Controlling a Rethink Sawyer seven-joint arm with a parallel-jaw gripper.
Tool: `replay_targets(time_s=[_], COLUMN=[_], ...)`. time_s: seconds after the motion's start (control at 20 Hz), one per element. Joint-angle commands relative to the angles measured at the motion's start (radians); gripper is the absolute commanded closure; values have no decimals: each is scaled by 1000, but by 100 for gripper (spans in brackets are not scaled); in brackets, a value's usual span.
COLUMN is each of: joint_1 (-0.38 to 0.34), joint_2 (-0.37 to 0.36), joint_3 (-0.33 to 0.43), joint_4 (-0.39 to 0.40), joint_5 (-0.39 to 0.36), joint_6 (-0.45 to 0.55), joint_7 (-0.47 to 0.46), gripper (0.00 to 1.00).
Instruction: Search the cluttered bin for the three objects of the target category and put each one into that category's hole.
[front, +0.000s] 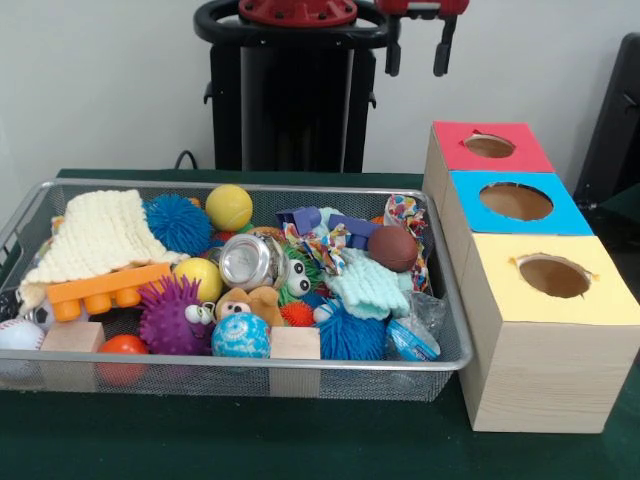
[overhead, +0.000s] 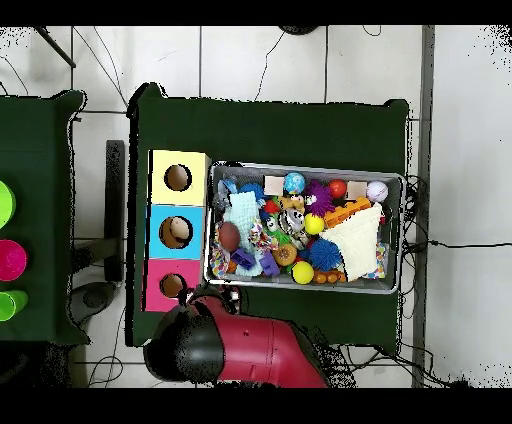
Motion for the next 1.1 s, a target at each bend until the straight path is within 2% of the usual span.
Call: replay_targets(time_s=[0.05, 0.1, 0.15, 0.2, 0.25, 0.3, 0.35, 0.4, 0.45, 0.5, 0.55, 0.7, 0.95, 1.1], joint_1=[-44, -46, -46, -48, -61, -63, -69, -70, -74, -77, -83, -89, -95, -98], joint_2=[-112, -97, -148, -134, -162, -151, -186, -175, -220, -208, -231, -206, -245, -241], joint_3=[107, 109, 103, 104, 102, 102, 93, 93, 79, 82, 74, 80, 69, 76], joint_4=[153, 141, 169, 154, 164, 149, 150, 132, 136, 123, 116, 71, 47, 36], joint_5=[53, 49, 70, 66, 80, 75, 88, 81, 99, 95, 103, 94, 89, 88], joint_6=[-76, -78, -52, -45, -27, -22, 11, 18, 62, 65, 96, 108, 162, 167], joint_7=[56, 63, 46, 53, 33, 36, 17, 22, 1, 7, -4, 13, 5, 5], gripper=[0, 0, 0, 0, 0, 0, 0, 0, 0, 0, 0, 0, 0, 0])
